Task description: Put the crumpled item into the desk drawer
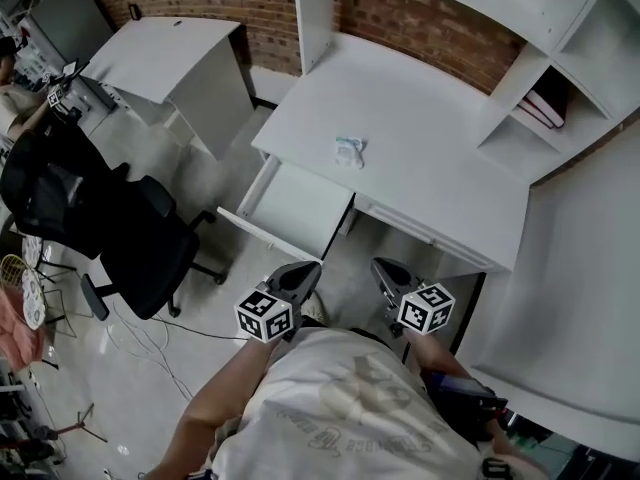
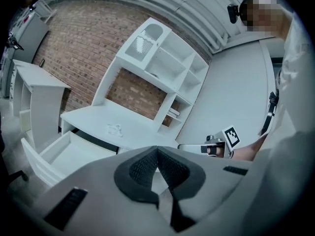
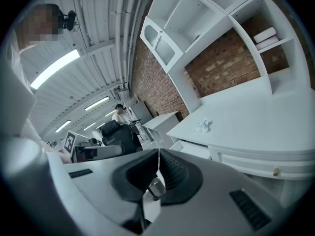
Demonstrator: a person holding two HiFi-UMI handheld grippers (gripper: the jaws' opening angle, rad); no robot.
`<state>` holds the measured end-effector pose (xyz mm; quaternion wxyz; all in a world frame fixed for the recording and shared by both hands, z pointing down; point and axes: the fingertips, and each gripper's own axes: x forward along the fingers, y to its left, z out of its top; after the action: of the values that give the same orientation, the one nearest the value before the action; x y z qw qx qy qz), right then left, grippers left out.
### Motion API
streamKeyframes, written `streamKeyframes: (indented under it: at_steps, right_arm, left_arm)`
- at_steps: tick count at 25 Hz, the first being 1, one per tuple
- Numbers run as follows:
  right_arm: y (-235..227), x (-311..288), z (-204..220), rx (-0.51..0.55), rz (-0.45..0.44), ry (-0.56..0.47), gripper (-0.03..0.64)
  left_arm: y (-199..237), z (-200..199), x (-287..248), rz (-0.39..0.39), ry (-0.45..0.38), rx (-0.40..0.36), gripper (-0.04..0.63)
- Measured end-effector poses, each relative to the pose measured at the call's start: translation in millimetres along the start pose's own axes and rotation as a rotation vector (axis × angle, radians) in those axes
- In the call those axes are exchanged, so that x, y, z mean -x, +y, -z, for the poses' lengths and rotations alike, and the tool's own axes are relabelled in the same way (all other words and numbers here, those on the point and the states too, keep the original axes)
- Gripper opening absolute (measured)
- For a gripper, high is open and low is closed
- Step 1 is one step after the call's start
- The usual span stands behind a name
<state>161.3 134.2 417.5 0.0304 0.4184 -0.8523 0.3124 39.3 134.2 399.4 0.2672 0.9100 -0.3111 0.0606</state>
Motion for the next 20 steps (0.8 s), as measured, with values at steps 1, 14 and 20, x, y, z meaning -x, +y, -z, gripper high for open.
streamKeyframes:
  at_steps: [1, 14, 20]
  right_arm:
    - [-1.2, -3.1, -4.3, 0.003, 0.011, -0.004, 0.025]
    - [-12.8, -42.0, -22.1, 0.003, 0.13, -0.029, 0.025]
    - [-12.4, -58.1, -29.5, 0.011, 0.147, -0.03, 0.025]
  left_arm:
    - [4.7, -4.9, -2.8, 0.008, -0.001, -0.002, 0.02]
    - [33.1, -22.9, -25.3, 0.143, 0.059, -0.038, 0.02]
    - [50.6, -29.0, -20.0, 0.139, 0.058, -0.035, 0.02]
